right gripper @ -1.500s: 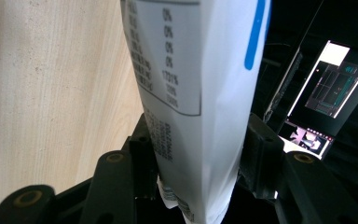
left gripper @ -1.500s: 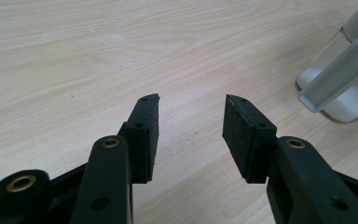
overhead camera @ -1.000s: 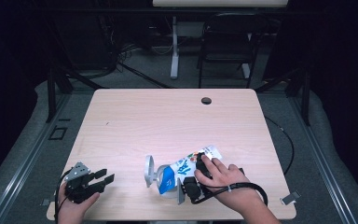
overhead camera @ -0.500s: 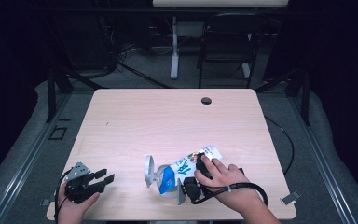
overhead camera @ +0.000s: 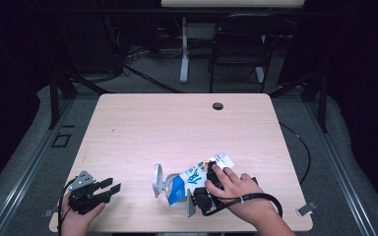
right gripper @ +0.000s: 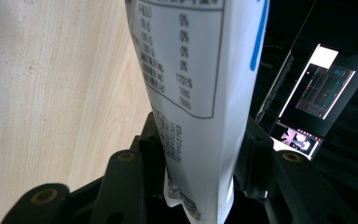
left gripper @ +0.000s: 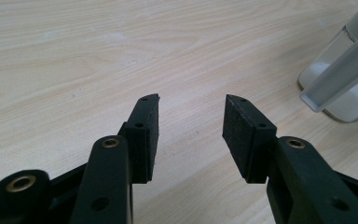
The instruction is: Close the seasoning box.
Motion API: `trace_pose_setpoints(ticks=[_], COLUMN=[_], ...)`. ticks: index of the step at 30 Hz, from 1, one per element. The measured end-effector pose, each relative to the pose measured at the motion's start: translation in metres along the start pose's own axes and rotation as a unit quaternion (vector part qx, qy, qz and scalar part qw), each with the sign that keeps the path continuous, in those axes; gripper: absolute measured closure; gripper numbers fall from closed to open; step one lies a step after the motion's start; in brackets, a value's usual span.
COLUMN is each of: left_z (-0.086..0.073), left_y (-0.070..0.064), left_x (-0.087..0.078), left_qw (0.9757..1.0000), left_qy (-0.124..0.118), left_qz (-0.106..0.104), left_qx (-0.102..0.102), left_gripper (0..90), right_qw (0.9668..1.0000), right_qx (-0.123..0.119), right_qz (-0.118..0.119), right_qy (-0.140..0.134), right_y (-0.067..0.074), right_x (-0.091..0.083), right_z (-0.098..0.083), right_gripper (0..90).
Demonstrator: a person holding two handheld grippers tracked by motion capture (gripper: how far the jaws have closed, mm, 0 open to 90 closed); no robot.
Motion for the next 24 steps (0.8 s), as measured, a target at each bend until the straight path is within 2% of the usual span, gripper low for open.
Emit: trace_pose_setpoints(ticks=[13, 24], left_z=[-0.0004, -0.0011], left_y=[0.0002, 0.0005], left_x=[0.0002, -0.0008], left_qw=[1.0000, 1.0000], left_qy=[0.001, 0.006], left_qz=[0.000, 0.001], left_qx=[0.001, -0.002], left_gripper=[56.2, 56.2], right_qw=[0.9999, 0.9999], right_qx=[-0.010, -0.008], right_qz=[-0.008, -0.011], right_qy=[0.003, 0.003], right_y=[-0.0014, -0.0005], right_x=[-0.0018, -0.0025], right_z=[-0.0002, 0.0005], right_gripper=[62.2, 63.6])
Point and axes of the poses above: each handheld gripper's, and its own axes: x roughly forward along the jaws, z roughly out of its top, y roughly to its left, the point moved 9 cm from there along x, roughly forward along the jaws, and after that the axes turned 13 degrees about -z, right-handed, at the moved point
